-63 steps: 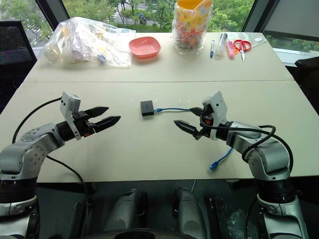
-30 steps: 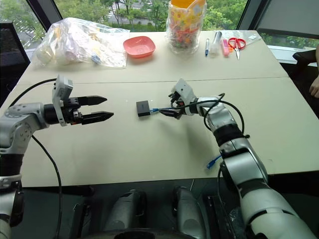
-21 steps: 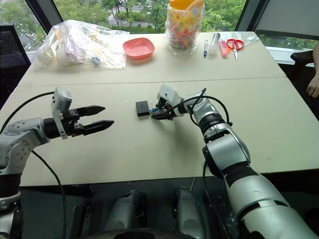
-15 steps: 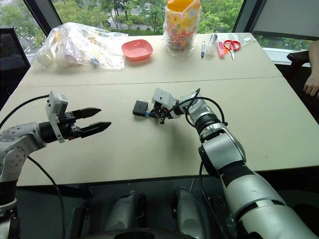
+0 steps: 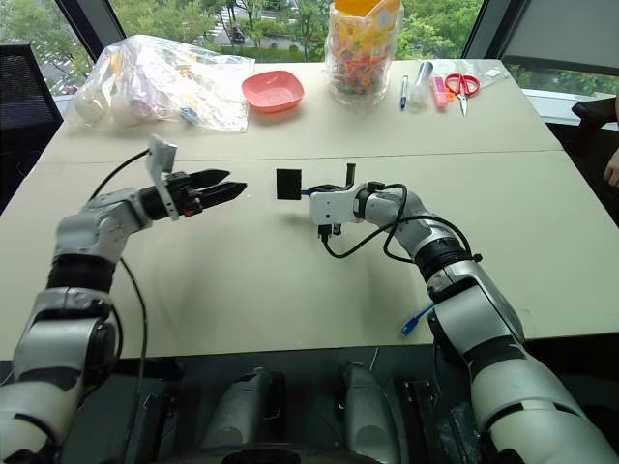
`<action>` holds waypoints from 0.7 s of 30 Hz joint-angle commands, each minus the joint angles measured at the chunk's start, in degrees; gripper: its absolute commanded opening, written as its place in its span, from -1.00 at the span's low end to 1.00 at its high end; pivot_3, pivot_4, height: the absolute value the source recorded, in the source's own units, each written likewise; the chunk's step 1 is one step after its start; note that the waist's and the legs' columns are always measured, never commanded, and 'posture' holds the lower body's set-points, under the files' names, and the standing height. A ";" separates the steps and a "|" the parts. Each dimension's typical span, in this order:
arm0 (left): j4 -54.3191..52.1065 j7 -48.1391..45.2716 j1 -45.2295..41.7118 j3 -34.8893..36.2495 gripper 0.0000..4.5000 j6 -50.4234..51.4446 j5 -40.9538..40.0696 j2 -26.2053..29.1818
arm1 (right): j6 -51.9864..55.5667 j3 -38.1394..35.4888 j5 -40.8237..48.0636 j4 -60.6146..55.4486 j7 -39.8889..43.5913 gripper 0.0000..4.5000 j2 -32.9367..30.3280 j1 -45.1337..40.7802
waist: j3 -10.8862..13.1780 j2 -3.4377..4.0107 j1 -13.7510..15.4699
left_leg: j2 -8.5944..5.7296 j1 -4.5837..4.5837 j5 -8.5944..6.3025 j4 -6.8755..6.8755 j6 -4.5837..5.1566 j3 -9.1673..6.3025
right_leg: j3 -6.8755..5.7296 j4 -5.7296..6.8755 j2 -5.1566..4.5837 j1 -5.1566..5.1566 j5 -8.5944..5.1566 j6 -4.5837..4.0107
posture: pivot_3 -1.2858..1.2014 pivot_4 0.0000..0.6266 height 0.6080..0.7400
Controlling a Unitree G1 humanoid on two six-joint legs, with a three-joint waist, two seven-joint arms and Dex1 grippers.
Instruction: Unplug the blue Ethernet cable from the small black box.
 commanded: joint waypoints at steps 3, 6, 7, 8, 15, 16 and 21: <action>13.34 -8.93 -10.13 0.55 1.00 -3.31 1.98 -1.65 | 2.56 -3.34 0.09 -12.52 -2.54 -0.97 -1.53 3.13 | 0.01 -0.01 -0.55 | 0.00 0.07 -0.16 -0.03 0.27 0.02 | 0.02 -0.02 0.01 0.03 -0.11 0.19 | 0.03 -0.52 1.00; 20.22 -9.07 -14.68 1.31 1.00 -6.12 3.67 -3.63 | 5.02 -4.13 0.21 -17.46 -1.89 -0.97 -1.86 4.73 | 0.01 -0.02 -0.36 | 0.01 0.10 -0.16 -0.01 0.27 0.00 | 0.02 -0.01 0.01 0.06 -0.14 0.22 | 0.03 -0.52 1.00; 21.85 -8.99 -15.79 1.66 1.00 -6.83 4.01 -4.21 | 5.80 -4.30 0.31 -18.81 -1.59 -0.97 -1.92 5.16 | 0.01 -0.02 -0.24 | 0.01 0.11 -0.16 0.01 0.27 -0.03 | 0.01 0.00 0.01 0.08 -0.13 0.21 | 0.03 -0.52 1.00; 23.32 -8.84 -16.64 1.68 1.00 -7.88 4.63 -4.93 | 6.66 -4.41 0.31 -20.50 -1.22 -0.97 -1.97 5.74 | 0.01 -0.02 -0.18 | 0.01 0.11 -0.16 0.07 0.27 -0.08 | 0.01 0.02 0.00 0.12 -0.13 0.21 | 0.03 -0.52 1.00; 27.12 -11.14 -18.28 2.16 0.23 -11.27 7.38 -7.22 | 10.86 -4.53 0.09 -27.84 0.37 -1.00 -1.77 8.52 | 0.02 -0.03 -0.03 | 0.00 0.09 -0.17 0.12 0.30 -0.13 | 0.00 0.03 0.00 0.14 -0.11 0.17 | 0.03 -0.52 1.00; 27.20 -11.53 -18.33 2.58 0.04 -11.11 7.21 -7.43 | 11.18 -4.36 -0.17 -28.48 0.68 -1.00 -1.94 8.91 | 0.02 -0.03 -0.03 | 0.00 0.07 -0.17 0.12 0.30 -0.13 | 0.00 0.02 0.00 0.13 -0.10 0.17 | 0.03 -0.52 1.00; 27.15 -12.79 -18.28 4.27 -0.78 -10.02 7.21 -7.67 | 12.18 -4.10 -0.21 -29.98 1.75 -1.00 -2.22 10.11 | 0.03 -0.05 -0.10 | 0.00 0.08 -0.17 0.13 0.31 -0.14 | 0.00 0.03 -0.01 0.14 -0.10 0.17 | 0.03 -0.52 1.00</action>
